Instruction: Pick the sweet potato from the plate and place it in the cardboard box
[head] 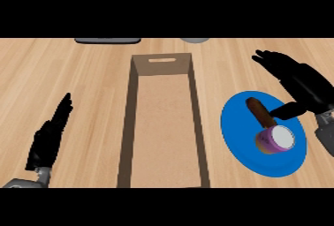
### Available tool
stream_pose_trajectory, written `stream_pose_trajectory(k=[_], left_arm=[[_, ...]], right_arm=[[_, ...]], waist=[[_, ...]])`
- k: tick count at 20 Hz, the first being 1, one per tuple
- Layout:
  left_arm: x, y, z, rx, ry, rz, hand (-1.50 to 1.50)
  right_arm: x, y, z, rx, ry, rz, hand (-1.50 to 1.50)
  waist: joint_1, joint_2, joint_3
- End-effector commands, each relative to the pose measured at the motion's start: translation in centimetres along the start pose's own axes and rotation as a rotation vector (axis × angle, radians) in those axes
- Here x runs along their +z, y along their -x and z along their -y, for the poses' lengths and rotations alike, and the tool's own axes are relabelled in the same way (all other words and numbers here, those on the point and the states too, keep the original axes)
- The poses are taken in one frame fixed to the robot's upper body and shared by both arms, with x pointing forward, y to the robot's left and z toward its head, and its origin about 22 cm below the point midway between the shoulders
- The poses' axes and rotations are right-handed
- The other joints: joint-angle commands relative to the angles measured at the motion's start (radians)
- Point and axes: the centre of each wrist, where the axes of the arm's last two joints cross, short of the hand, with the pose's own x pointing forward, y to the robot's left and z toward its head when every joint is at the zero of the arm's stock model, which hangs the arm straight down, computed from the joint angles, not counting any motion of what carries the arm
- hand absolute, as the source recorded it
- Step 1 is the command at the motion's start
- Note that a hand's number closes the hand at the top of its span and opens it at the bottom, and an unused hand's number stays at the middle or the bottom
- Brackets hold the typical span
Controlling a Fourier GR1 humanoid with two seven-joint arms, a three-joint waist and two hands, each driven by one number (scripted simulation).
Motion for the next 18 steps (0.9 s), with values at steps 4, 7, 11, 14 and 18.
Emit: stream_pose_trajectory(k=[4, 7, 11, 14, 18], left_arm=[[-0.2, 0.4, 0.2, 0.005, -0.015, -0.012, 0.0], [0.1, 0.9, 1.0, 0.008, 0.013, -0.004, 0.0], [0.2, -0.1, 0.0, 0.006, -0.019, 0.004, 0.0], [0.6, 0.8, -0.5, 0.006, -0.003, -0.009, 0.0], [0.1, -0.4, 0.3, 0.012, -0.003, -0.001, 0.0]], right_arm=[[0.0, -2.6, 0.2, 0.319, -0.369, -0.165, -1.5], [-0.8, -5.2, -0.1, 0.335, -0.488, -0.207, -1.5], [-1.1, -8.3, -0.3, 0.347, -0.523, -0.253, -1.5], [-0.9, -9.4, -2.5, 0.378, -0.508, -0.305, -1.5], [0.3, -9.5, -3.5, 0.372, -0.49, -0.333, -1.5]], waist=[[-0.013, -0.001, 0.0], [-0.011, 0.001, 0.001], [-0.007, 0.002, 0.003], [-0.005, 0.003, 0.004], [-0.009, 0.003, 0.004]])
